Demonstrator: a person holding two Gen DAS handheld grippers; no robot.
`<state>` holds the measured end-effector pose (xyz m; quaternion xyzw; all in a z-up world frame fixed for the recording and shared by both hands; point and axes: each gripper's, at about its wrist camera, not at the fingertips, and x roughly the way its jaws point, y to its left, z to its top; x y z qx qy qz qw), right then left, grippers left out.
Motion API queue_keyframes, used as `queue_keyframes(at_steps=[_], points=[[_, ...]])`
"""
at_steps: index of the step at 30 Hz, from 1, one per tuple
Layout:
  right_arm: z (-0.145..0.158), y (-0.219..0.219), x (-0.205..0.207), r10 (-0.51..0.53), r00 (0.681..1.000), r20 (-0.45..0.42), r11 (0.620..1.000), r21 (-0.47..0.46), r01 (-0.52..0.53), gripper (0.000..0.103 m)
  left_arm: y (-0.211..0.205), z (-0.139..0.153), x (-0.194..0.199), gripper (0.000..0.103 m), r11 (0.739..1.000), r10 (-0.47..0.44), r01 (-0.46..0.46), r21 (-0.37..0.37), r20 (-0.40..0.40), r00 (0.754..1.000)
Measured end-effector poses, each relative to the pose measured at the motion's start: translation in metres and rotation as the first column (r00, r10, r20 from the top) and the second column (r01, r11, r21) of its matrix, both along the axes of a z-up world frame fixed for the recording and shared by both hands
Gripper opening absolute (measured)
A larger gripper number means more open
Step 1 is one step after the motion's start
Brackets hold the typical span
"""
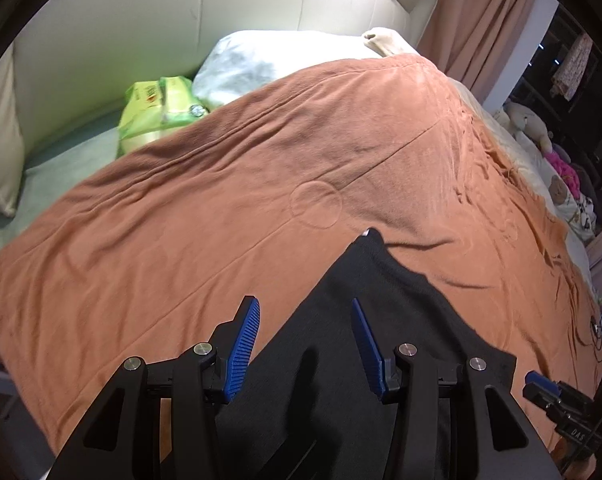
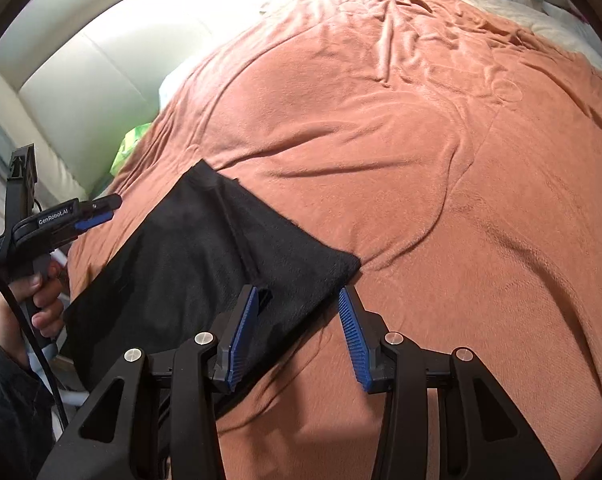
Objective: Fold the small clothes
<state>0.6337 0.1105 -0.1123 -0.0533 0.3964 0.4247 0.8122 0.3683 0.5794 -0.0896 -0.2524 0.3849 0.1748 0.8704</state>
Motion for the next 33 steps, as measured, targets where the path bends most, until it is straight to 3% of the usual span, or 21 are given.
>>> queue_keyframes(at_steps=[10,18,19,21,23,24,27,33], points=[[0.011,-0.035,-0.020,0.036,0.999,-0.018,0.999,-0.016,-0.036,0.040,-0.025,0.010,-0.058,0.050,1.000,0.001,-0.001,-0.025,-0.013,1.000],[0.047,-0.066,-0.052,0.036,0.999,0.009,0.999,-0.038,-0.036,0.040,-0.066,0.037,-0.090,0.050,1.000,-0.013,0.013,-0.021,-0.003,1.000],[0.052,-0.070,-0.056,0.039,0.999,0.014,0.998,-0.042,-0.038,0.042,-0.072,0.040,-0.094,0.052,1.000,-0.014,0.014,-0.017,-0.002,1.000],[0.061,-0.079,-0.065,0.034,0.999,0.026,0.998,-0.048,-0.033,0.068,-0.084,0.048,-0.101,0.062,1.000,-0.011,0.011,-0.005,-0.004,1.000],[0.069,-0.090,-0.073,0.028,0.999,0.039,0.998,-0.050,-0.026,0.085,-0.099,0.059,-0.110,0.080,1.000,-0.009,0.009,0.022,-0.002,1.000],[0.073,-0.097,-0.079,0.025,0.999,0.046,0.998,-0.053,-0.023,0.091,-0.106,0.063,-0.114,0.084,0.999,-0.011,0.011,0.030,0.002,1.000],[0.084,-0.115,-0.092,0.027,0.998,0.052,0.999,-0.044,-0.025,0.103,-0.125,0.073,-0.123,0.094,0.999,-0.014,0.013,0.046,0.006,1.000],[0.105,-0.156,-0.116,0.027,0.998,0.056,0.999,-0.020,-0.026,0.103,-0.165,0.094,-0.143,0.101,0.997,-0.034,0.033,0.071,0.023,0.999]])
